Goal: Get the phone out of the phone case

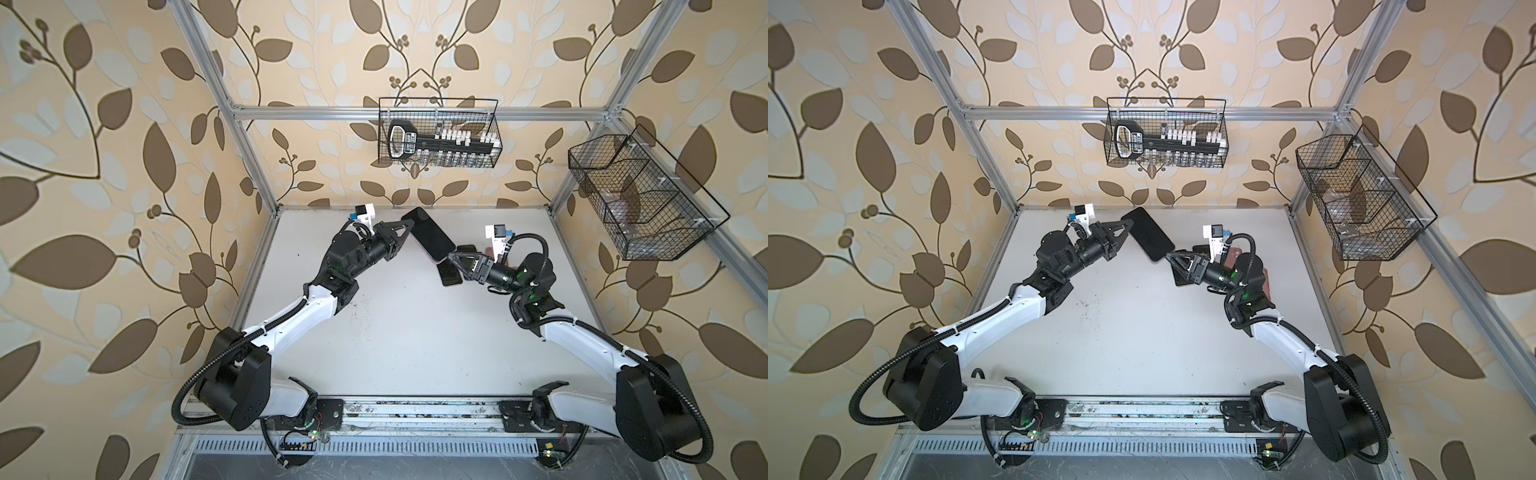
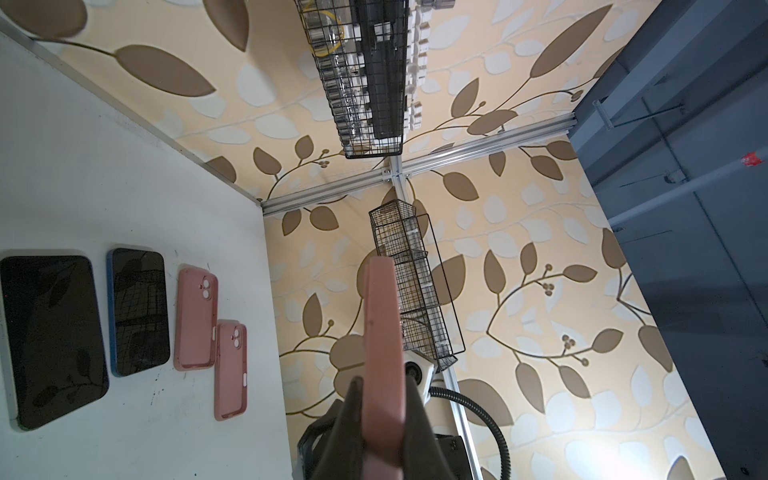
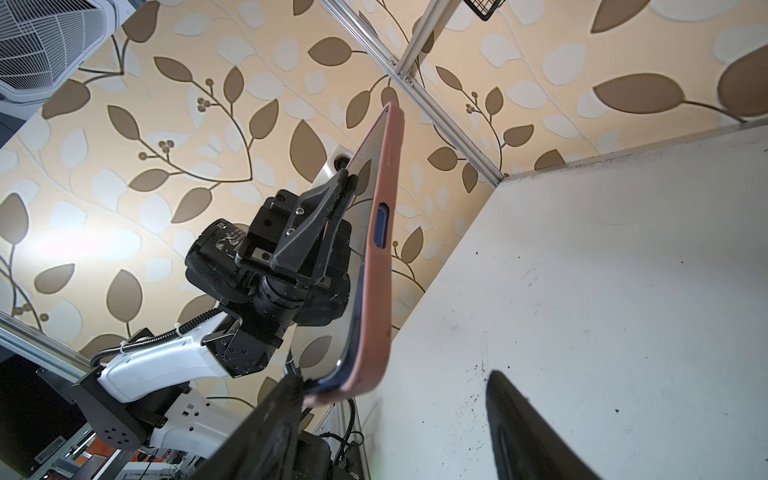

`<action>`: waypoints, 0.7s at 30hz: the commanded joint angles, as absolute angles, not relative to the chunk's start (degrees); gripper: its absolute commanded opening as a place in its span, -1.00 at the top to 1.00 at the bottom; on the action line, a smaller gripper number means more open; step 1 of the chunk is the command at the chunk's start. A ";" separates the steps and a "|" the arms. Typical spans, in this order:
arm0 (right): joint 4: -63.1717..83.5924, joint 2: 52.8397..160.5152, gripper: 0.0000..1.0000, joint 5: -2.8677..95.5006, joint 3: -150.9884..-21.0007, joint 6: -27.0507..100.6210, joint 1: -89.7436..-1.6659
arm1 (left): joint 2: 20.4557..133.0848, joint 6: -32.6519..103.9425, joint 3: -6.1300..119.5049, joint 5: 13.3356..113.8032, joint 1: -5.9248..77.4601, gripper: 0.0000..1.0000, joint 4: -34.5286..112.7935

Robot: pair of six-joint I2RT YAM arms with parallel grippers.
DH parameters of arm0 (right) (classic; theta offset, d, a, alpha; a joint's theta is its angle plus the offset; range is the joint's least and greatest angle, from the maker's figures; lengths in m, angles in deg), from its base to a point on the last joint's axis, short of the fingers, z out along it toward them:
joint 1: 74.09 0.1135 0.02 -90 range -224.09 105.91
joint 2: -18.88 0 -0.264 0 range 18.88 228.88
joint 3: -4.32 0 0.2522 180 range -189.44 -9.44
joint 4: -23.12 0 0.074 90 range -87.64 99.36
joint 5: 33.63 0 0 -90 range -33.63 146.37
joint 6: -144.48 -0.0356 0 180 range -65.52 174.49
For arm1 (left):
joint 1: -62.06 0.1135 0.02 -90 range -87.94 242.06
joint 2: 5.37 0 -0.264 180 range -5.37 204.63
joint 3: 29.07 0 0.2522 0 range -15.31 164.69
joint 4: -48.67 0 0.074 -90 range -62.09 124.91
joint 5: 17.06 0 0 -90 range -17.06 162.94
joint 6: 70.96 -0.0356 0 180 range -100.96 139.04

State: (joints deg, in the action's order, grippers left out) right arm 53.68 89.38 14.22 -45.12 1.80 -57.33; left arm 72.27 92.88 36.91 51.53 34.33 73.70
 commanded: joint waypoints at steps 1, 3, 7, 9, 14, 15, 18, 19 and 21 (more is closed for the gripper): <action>54.43 88.97 -0.39 15.78 -44.10 1.31 -57.01 | 70.47 93.13 40.93 50.77 33.50 1.00 79.82; 53.72 88.34 -0.39 16.73 -43.51 1.67 -57.03 | 70.51 93.04 41.10 50.92 33.51 1.00 79.74; 53.39 87.83 -0.39 17.92 -42.47 1.46 -56.91 | 70.78 93.21 41.38 51.28 33.51 1.00 80.13; 53.95 88.02 -0.39 18.51 -41.97 0.95 -56.79 | 70.88 93.48 41.32 51.49 33.52 1.00 80.65; 55.13 88.16 -0.39 20.75 -40.82 -0.49 -56.59 | 70.99 93.75 41.46 51.89 33.51 1.00 81.05; 55.64 87.97 -0.39 21.43 -40.41 -0.71 -56.47 | 70.96 93.66 41.46 51.93 33.54 1.00 80.97; 55.85 88.02 -0.40 21.65 -40.25 -0.75 -56.40 | 71.00 93.74 41.45 51.94 33.47 1.00 81.04; 56.10 88.13 -0.39 21.48 -40.14 -0.85 -56.42 | 71.08 93.81 41.46 51.98 33.48 1.00 81.12; 56.52 88.34 -0.39 21.42 -40.20 -1.13 -56.39 | 71.20 93.92 41.53 51.85 33.41 1.00 81.31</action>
